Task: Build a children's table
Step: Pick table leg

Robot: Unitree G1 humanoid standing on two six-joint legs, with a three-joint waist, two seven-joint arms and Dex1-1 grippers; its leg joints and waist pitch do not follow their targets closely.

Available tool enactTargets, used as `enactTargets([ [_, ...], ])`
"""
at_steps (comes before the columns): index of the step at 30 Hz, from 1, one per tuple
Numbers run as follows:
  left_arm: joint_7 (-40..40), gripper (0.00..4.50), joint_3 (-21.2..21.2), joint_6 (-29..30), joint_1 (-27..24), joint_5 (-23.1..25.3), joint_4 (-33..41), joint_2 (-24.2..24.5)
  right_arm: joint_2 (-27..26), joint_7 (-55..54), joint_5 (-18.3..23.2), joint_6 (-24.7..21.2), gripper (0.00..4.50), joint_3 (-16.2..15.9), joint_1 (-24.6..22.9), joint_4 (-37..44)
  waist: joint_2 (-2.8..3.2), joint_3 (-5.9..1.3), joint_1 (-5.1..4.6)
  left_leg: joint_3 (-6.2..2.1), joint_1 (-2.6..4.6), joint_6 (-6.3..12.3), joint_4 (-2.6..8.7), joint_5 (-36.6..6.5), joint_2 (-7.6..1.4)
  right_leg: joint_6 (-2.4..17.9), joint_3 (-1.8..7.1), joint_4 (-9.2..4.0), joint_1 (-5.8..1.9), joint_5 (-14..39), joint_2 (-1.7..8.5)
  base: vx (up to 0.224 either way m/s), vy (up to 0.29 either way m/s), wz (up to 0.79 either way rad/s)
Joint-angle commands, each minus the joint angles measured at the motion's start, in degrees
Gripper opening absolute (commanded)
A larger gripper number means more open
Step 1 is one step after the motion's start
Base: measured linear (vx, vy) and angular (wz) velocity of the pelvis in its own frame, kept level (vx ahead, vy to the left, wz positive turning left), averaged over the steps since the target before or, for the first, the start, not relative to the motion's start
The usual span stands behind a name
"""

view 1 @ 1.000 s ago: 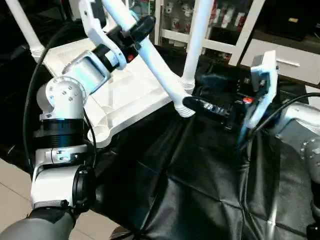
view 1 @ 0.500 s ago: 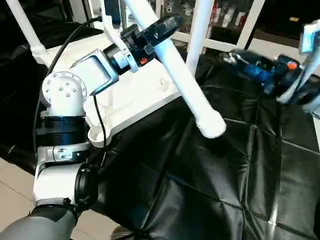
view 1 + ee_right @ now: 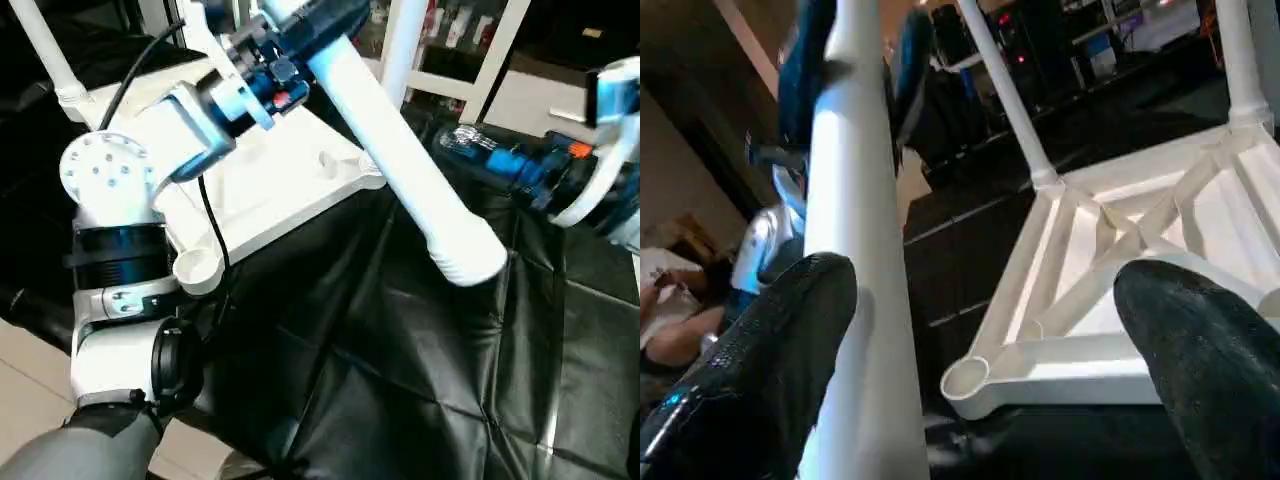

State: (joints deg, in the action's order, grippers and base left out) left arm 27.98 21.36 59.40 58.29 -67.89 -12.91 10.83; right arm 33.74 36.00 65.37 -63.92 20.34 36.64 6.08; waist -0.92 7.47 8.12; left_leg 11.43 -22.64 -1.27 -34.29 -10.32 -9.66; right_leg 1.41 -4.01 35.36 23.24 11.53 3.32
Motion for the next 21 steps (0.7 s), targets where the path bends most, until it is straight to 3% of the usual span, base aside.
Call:
enactTargets([
  [1,0.60,1.72,0.30,0.69,0.96,-1.31,1.62,0.25,0.02,-0.59,1.19,-1.01,4.50,1.21,0.68,0.92,-0.37,-4.04,-0.10,-2.02,1.49,1.67,3.69,-2.10,-3.57,12.48,3.44,-3.87,-3.03,5.87,5.69,0.000,0.000,0.00],
  [4,0.52,1.72,-1.53,1.39,0.16,0.91,2.64,1.89,0.04,-0.08,4.43,-2.01,4.50,1.38,0.12,2.74,-0.44,-4.31,-0.05,-2.04,1.42,2.67,3.57,-0.25,-3.62,13.30,3.43,-3.41,-3.24,2.08,5.77,0.000,0.000,0.00],
  [6,1.83,1.72,-4.79,0.66,-0.85,4.71,3.43,3.68,0.66,2.47,4.20,-1.37,4.50,-0.23,-1.14,5.75,-0.45,-4.63,0.03,-2.08,1.26,4.28,3.30,2.73,-3.68,12.94,3.36,-2.76,-3.19,-2.71,5.47,0.000,0.000,0.00],
  [9,2.49,1.72,-5.60,0.47,-1.03,5.04,3.47,3.83,1.68,4.83,2.50,-0.70,4.50,-2.59,-2.72,8.88,-0.39,-4.43,0.02,-1.94,1.13,4.80,3.31,2.41,-3.61,12.92,3.36,-2.90,-3.13,-2.60,5.63,0.000,0.000,0.00],
  [10,3.78,1.72,-7.03,0.04,-0.94,6.23,3.82,4.09,2.16,4.81,-0.51,-0.15,4.50,-6.68,-4.21,11.74,-0.40,-4.50,0.13,-1.92,1.21,4.36,3.33,1.59,-3.69,13.03,3.37,-3.04,-3.17,-1.22,5.73,0.000,0.000,0.00],
  [11,3.78,1.72,-7.03,0.04,-0.94,6.23,3.82,4.09,2.16,4.81,-0.51,-0.15,4.50,-6.68,-4.21,11.74,-0.34,-4.42,0.17,-2.01,1.28,3.54,3.46,1.15,-3.80,12.49,3.35,-3.18,-3.10,0.26,5.66,0.000,0.000,0.00],
  [17,7.41,1.72,-10.12,-0.91,-0.65,8.03,4.18,4.94,2.55,-2.56,-13.57,0.94,4.50,-21.09,-4.46,11.20,0.00,-3.99,-0.24,-2.07,1.38,-0.96,3.98,-2.63,-3.67,11.57,3.63,-3.80,-2.83,6.02,5.93,0.000,0.000,0.00],
  [21,10.10,1.72,-12.04,-1.06,-1.25,9.27,5.34,5.66,2.02,-2.90,-15.24,1.03,4.50,-22.97,-4.49,11.49,-0.04,-4.04,-0.25,-2.13,1.40,-1.37,4.06,-3.28,-3.79,10.56,3.78,-3.71,-2.94,5.94,5.97,0.000,0.000,0.00],
])
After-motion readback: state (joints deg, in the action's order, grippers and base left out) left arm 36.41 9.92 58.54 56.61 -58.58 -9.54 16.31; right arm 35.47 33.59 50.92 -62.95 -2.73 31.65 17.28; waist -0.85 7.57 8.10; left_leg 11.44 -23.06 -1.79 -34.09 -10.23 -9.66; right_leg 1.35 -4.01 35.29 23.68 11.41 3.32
